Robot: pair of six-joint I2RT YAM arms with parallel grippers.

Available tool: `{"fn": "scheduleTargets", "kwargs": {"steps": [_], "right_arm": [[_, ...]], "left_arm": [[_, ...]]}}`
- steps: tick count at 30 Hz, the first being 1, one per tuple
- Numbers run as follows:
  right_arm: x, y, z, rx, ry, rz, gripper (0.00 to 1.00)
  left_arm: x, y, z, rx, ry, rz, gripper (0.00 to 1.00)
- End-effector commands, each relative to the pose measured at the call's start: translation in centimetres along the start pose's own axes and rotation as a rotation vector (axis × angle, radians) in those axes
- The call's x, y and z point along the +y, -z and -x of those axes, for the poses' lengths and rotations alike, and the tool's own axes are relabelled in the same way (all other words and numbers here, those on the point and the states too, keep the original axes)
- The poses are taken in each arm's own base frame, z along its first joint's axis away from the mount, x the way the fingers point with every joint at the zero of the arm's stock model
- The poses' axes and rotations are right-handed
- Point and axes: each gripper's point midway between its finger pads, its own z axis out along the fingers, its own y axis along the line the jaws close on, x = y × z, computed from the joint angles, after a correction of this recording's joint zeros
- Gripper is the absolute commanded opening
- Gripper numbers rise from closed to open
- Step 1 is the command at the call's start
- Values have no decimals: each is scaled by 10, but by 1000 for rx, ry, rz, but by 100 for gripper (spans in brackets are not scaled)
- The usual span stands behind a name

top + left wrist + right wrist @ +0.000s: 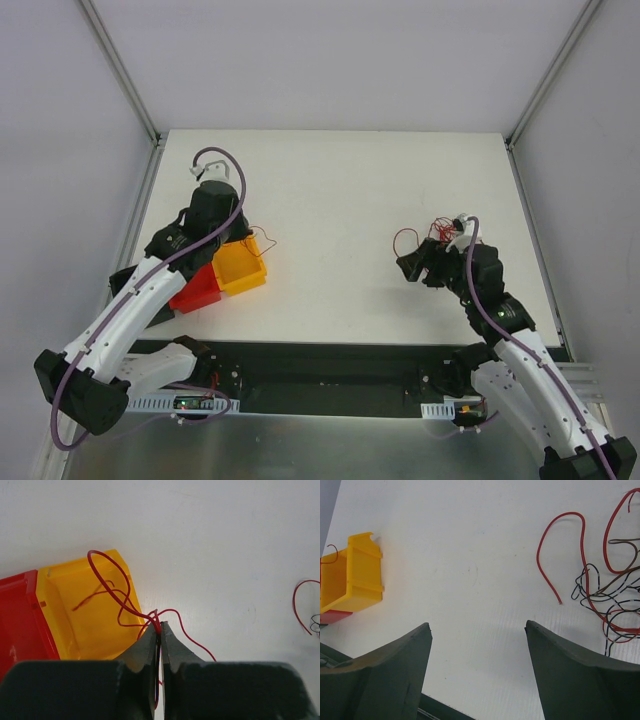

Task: Untangle the cables

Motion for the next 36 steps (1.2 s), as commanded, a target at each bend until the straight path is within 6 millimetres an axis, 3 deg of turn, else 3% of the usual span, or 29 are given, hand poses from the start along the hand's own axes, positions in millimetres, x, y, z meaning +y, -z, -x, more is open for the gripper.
{"fn": "scheduleTargets", "kwargs": {"steps": [1,3,14,18,24,29,32,36], "right_arm": [[15,5,23,-70,-15,47,79],[16,5,20,-61,-22,55,79],[15,11,18,-63,-40,54,79],[13,9,9,-40,-43,55,78],[14,15,14,-56,-37,48,78],[16,8,9,-46,-71,73,78],[15,4,3,-24,-83,74,78],[17,5,8,-33,-79,71,78]], "left_arm": [[10,-1,-12,11,119,52,0],[21,-6,-15,33,172,90,0],[36,-30,-30,208,503,67,0],[65,-45,-47,245,611,161,0],[104,-64,-68,213,579,332,0],[119,-74,-88,218,473,436,0],[116,-78,-84,187,410,451,0],[95,-90,-86,232,371,407,0]]}}
